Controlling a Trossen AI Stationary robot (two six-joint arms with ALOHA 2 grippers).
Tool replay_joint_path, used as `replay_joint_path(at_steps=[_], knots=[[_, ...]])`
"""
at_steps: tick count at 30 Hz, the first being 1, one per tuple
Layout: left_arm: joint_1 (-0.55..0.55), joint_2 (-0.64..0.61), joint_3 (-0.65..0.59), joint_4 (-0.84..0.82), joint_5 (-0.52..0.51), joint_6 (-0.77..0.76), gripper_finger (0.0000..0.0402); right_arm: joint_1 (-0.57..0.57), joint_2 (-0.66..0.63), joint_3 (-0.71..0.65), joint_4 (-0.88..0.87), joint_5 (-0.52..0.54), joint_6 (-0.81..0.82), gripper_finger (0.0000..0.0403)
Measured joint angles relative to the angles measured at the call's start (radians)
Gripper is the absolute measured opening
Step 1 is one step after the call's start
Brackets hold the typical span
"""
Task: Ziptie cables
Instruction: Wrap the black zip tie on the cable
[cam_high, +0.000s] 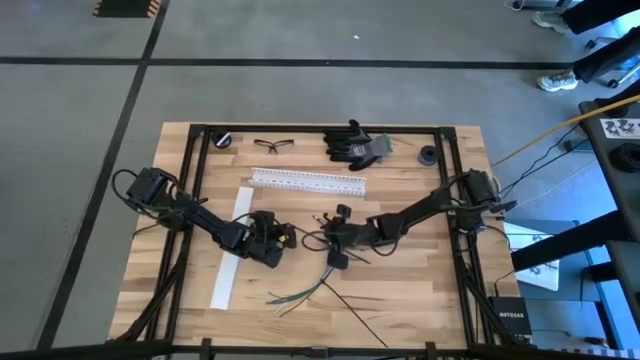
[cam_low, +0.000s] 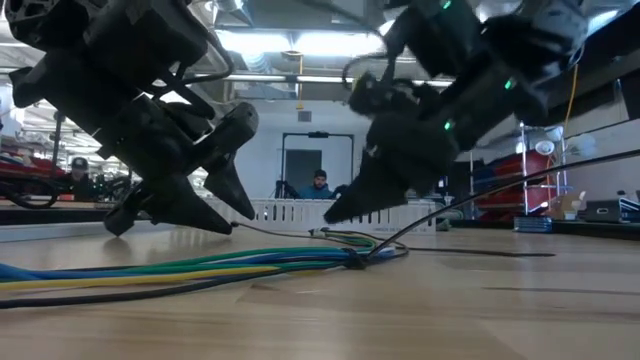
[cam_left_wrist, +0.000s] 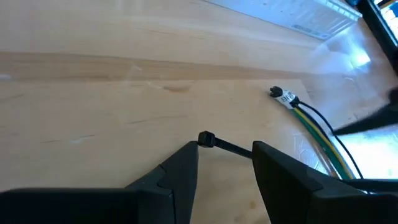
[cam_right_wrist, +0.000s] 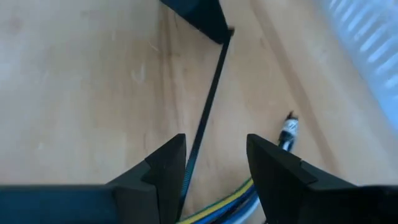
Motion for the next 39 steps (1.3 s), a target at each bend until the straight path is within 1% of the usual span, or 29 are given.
replay_joint_path(at_steps=[4, 8, 14, 29, 39], knots=[[0.000, 0.000, 0.000, 0.004, -0.004, 0.022, 0.0137, -0.031, 0.029, 0.001, 0.023, -0.028, 0.002, 0.0156], [0.000, 0.000, 0.000, 0.004, -0.016, 0.049, 0.0137, -0.037, 0.051, 0.001, 0.029, -0.051, 0.003, 0.0156], [0.000, 0.000, 0.000, 0.007, -0.021, 0.076, 0.0137, -0.035, 0.090, 0.003, 0.080, -0.051, 0.003, 0.0156], [-0.001, -0.001, 0.001, 0.011, -0.023, 0.224, 0.0137, -0.035, 0.092, 0.003, 0.073, -0.051, 0.003, 0.0156], [0.001, -0.003, 0.002, 0.011, -0.024, 0.253, 0.0137, -0.035, 0.094, 0.003, 0.072, -0.051, 0.003, 0.0156]])
